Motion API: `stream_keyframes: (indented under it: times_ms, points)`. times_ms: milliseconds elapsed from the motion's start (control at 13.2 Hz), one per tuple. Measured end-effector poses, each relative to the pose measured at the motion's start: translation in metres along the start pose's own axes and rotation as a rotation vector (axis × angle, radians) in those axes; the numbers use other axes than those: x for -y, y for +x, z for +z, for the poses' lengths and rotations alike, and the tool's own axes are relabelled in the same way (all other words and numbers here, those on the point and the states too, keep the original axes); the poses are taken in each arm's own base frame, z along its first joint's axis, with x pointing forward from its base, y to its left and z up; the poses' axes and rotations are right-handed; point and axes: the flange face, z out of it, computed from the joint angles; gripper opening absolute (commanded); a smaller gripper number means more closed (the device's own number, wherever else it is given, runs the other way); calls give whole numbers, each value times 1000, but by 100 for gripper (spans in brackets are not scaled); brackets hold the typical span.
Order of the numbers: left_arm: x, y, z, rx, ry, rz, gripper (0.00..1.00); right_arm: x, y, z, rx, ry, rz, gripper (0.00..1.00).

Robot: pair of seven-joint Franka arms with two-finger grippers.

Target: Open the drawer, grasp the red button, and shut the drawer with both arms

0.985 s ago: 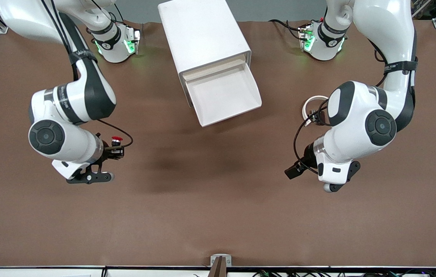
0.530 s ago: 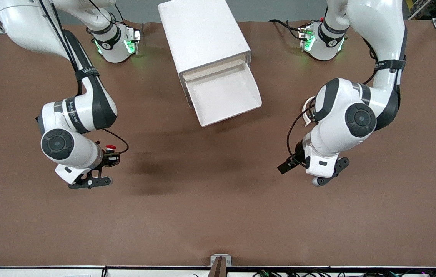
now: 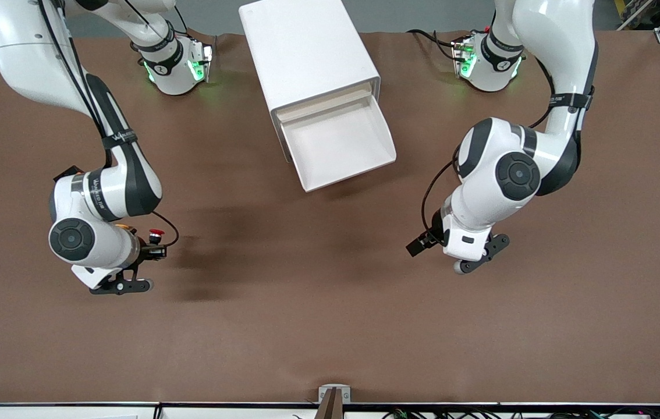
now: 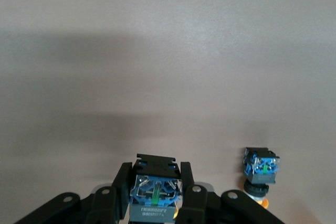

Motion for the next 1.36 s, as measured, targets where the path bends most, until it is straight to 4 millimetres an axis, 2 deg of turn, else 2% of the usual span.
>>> stream_keyframes:
  times_ms: [227,379,1364]
  points:
    - [-1,-7,6,9,5,36,100,-21,2,44,-28,24,-40,26]
    - [-4,-12,8,15,6,49,100,-25,-4,63,-17,31,-51,26]
    - [-14,-53,40,48,5,102,100,-14,-24,68,-2,33,-76,28]
